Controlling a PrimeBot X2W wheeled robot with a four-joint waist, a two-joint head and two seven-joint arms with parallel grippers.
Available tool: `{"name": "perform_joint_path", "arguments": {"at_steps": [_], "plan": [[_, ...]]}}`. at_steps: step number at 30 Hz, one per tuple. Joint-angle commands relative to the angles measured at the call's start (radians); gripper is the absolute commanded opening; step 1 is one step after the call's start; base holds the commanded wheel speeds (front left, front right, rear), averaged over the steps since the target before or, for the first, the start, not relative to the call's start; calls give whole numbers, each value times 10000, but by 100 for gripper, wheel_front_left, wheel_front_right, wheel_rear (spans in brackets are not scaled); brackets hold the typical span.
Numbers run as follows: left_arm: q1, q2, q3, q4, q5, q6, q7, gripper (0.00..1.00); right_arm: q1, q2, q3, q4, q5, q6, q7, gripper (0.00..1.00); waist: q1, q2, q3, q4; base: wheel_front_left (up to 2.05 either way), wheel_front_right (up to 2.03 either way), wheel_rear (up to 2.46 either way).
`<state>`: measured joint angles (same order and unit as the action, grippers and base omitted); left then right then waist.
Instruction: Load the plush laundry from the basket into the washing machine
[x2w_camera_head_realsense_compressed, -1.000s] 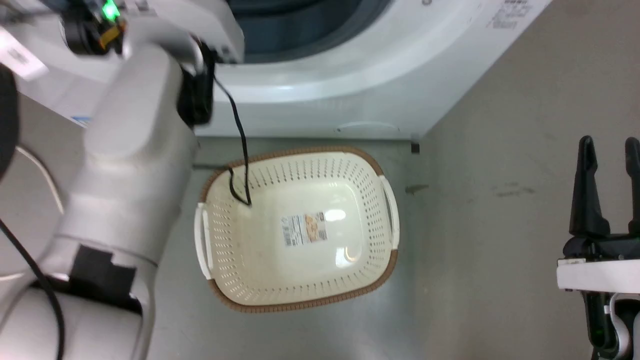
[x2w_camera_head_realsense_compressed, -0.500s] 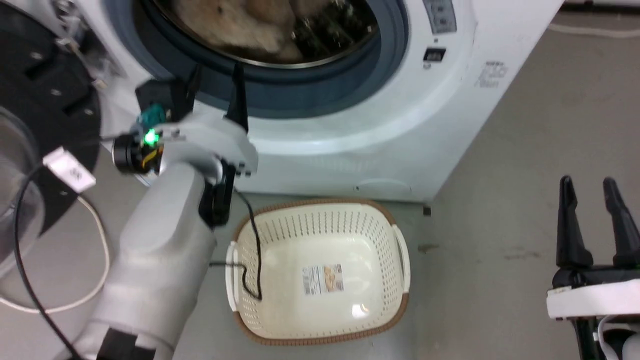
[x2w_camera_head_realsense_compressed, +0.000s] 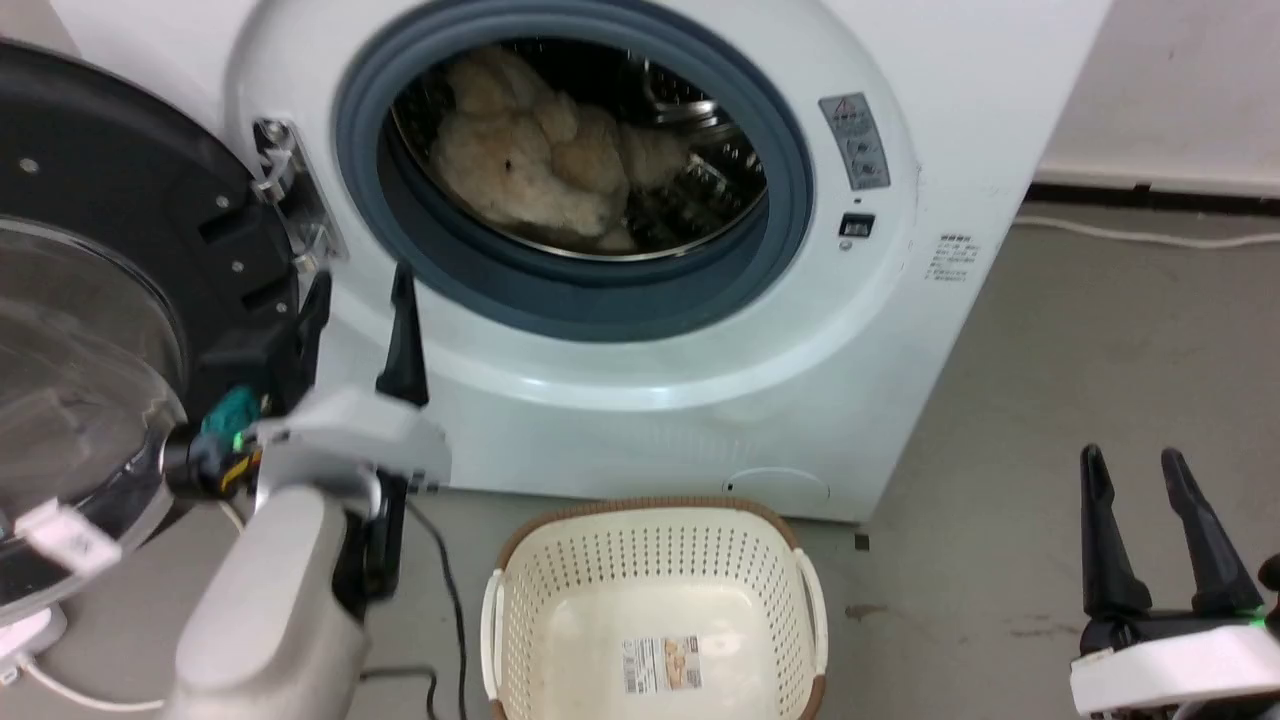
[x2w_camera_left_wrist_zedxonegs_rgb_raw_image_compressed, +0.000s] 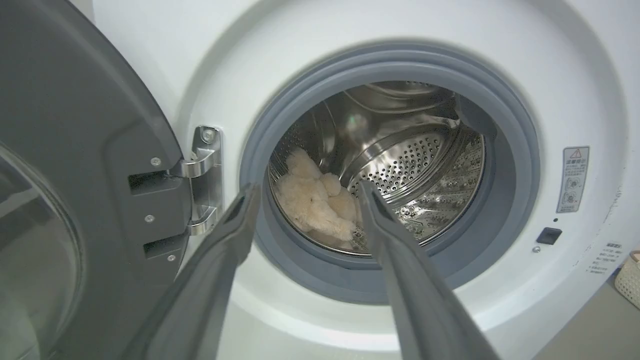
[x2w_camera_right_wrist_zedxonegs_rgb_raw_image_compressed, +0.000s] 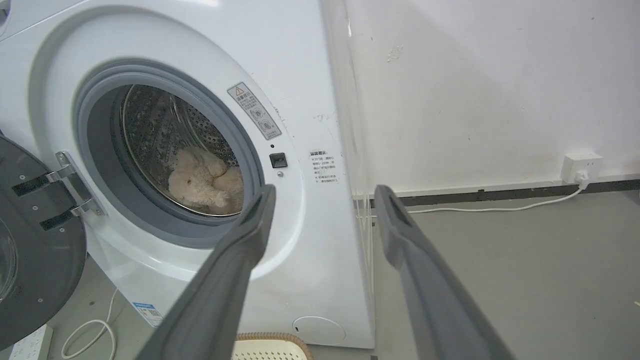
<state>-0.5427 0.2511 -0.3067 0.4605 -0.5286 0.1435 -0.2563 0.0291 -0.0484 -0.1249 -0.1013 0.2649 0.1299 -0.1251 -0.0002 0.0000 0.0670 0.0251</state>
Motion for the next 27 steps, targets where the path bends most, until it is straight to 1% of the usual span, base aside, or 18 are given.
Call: {"name": "perform_joint_path", "arguments": {"at_steps": [1,9,14,18,27], "plan": [[402,55,71,-276,110,112,-54,100,193,-18,-9,39,2,8,-32,100,2,0,-219,-5,0,0,0],[2302,265,388,-2105,445,553,-55,100,701,-18,-21,117,57,8,-111,100,2,0,-818,-72,0,0,0],[3131,392,468,-3044,502,600,-55,100,898,-18,-34,103,103,8,-176,100,2,0,-963,-54,0,0,0],[3725,489,512,-3517,486,659,-55,100,984,-18,-67,115,110,8,-223,100,2,0,-1026,-16,0,0,0],[5009,567,619,-4218,391,1065,-16,100,1195,-18,-39,149,23,8,-316,100,2,0,-1103,12,0,0,0]]}}
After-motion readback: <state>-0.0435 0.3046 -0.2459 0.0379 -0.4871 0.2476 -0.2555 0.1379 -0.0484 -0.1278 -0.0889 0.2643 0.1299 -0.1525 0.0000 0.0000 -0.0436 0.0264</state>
